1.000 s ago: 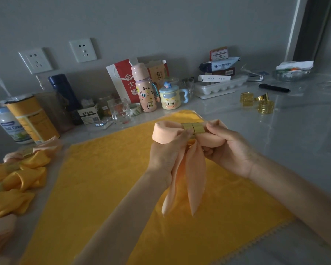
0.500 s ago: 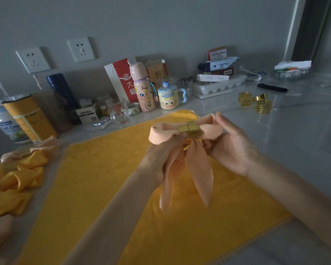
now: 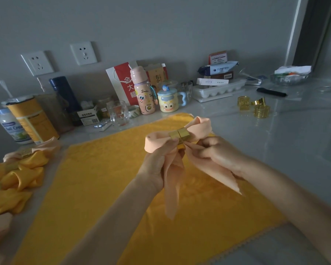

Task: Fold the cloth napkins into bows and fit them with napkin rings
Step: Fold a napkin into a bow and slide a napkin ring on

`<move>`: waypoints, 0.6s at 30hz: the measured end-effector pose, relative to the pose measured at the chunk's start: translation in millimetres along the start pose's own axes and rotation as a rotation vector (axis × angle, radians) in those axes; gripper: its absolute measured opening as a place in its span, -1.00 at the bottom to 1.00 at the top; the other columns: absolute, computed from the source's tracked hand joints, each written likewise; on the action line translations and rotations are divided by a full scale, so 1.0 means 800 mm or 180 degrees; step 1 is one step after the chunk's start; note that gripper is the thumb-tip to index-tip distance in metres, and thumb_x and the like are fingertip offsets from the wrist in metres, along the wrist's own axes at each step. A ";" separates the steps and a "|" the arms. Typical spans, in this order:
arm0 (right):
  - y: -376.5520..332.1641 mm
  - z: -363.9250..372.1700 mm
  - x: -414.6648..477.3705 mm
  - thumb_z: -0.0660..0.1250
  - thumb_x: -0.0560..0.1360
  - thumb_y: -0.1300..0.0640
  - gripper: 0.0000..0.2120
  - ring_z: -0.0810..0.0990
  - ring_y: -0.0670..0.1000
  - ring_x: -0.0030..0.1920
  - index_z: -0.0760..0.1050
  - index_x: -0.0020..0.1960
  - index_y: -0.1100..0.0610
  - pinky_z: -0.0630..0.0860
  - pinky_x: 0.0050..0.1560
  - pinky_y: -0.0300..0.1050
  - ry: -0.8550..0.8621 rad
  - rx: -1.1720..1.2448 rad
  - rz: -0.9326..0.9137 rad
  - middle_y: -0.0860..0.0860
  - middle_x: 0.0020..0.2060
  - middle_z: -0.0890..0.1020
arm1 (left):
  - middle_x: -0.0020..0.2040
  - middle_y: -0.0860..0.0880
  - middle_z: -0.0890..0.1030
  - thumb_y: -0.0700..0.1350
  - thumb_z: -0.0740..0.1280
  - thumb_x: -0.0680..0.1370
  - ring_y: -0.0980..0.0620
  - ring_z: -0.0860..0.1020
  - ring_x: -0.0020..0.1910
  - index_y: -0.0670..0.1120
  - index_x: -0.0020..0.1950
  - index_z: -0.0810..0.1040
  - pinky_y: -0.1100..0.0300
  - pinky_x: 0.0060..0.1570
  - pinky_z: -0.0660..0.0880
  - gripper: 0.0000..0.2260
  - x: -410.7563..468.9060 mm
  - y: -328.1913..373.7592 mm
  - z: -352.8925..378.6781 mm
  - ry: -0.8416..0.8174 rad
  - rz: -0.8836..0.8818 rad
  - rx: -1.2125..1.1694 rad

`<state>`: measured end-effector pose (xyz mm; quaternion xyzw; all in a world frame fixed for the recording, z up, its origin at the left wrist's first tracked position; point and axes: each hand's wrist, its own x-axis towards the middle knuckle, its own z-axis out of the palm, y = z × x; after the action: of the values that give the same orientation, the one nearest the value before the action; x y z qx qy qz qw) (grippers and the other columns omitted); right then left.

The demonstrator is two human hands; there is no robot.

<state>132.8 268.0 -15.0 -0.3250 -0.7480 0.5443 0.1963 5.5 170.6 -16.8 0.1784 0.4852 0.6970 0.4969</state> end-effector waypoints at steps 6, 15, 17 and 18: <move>0.007 -0.002 0.002 0.36 0.47 0.10 -0.80 0.59 0.00 -0.02 0.58 0.08 0.06 0.44 0.02 -0.11 -0.0289 0.0438 -0.0177 0.00 -0.08 0.66 | -0.02 -0.14 0.63 -0.17 0.45 0.31 -0.05 0.59 -0.03 -0.20 0.22 0.52 0.09 0.00 0.52 -0.51 0.003 -0.001 0.004 -0.0112 0.0424 0.0041; 0.020 -0.043 0.074 0.49 0.23 -0.07 -0.52 0.62 0.09 0.01 0.59 0.07 0.15 0.49 0.13 0.01 0.0377 0.1608 0.0524 0.08 -0.06 0.67 | -0.12 -0.16 0.60 -0.08 0.49 0.35 -0.03 0.54 -0.21 -0.17 -0.03 0.57 0.11 -0.19 0.48 -0.73 0.065 0.013 0.055 0.0244 -0.0137 0.0877; 0.025 -0.061 0.092 0.50 0.29 0.01 -0.65 0.61 0.09 0.01 0.60 0.01 0.15 0.49 0.15 0.01 0.0643 0.1510 0.0541 0.09 -0.07 0.67 | -0.24 -0.11 0.56 -0.03 0.47 0.40 0.01 0.48 -0.33 -0.17 -0.06 0.56 0.18 -0.32 0.42 -0.74 0.091 0.017 0.069 0.0574 -0.0257 0.0950; 0.026 -0.070 0.099 0.48 0.35 0.07 -0.74 0.61 0.09 0.01 0.61 -0.02 0.16 0.48 0.15 0.00 0.0704 0.1462 0.0458 0.10 -0.07 0.67 | -0.22 -0.10 0.56 -0.03 0.46 0.41 0.02 0.48 -0.33 -0.18 0.02 0.56 0.19 -0.35 0.41 -0.71 0.106 0.018 0.076 0.0656 -0.0258 0.0992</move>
<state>118.0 366.1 -21.0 -0.3817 -0.5539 0.6735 0.3063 5.0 273.9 4.2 0.1612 0.6424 0.6074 0.4386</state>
